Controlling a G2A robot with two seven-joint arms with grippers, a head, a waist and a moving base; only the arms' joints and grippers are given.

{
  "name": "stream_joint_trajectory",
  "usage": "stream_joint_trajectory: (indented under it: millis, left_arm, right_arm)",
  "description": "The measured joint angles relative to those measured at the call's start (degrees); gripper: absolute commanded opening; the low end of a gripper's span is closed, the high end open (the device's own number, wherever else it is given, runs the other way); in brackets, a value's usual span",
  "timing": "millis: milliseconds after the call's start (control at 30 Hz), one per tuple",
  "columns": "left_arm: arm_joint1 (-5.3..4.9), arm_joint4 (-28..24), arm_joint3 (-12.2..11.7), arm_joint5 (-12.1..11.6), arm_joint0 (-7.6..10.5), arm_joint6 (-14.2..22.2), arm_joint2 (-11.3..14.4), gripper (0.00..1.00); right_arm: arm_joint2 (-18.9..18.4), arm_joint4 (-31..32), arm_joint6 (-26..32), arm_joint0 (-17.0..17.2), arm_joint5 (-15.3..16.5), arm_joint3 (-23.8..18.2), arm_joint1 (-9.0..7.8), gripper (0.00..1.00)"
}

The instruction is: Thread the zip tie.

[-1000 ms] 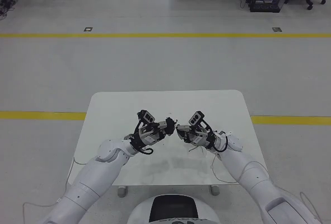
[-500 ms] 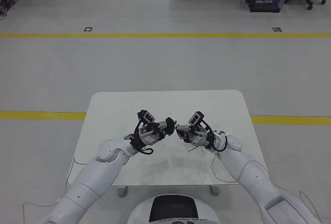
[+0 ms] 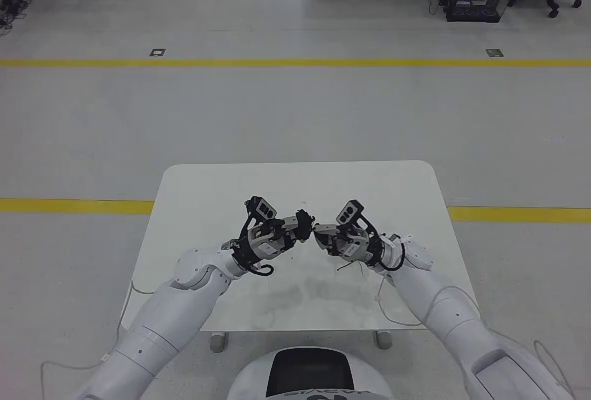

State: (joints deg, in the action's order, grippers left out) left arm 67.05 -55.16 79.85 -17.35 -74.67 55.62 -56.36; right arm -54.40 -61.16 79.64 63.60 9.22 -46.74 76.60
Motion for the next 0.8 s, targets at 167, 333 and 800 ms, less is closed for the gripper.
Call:
stream_joint_trajectory:
  millis: [167,333,800]
  left_arm:
    - [0.00,0.0,0.0,0.0,0.00,0.0,0.0,0.00]
    - [0.00,0.0,0.0,0.0,0.00,0.0,0.0,0.00]
    - [0.00,0.0,0.0,0.0,0.00,0.0,0.0,0.00]
  right_arm:
    - [0.1,0.1,0.0,-0.2,-0.1,0.5,0.16,0.00]
    - [0.1,0.3,0.0,-0.3,-0.2,0.8,0.27,0.00]
    - [0.6,1.2,0.0,-0.7,-0.9,1.5,0.65,0.00]
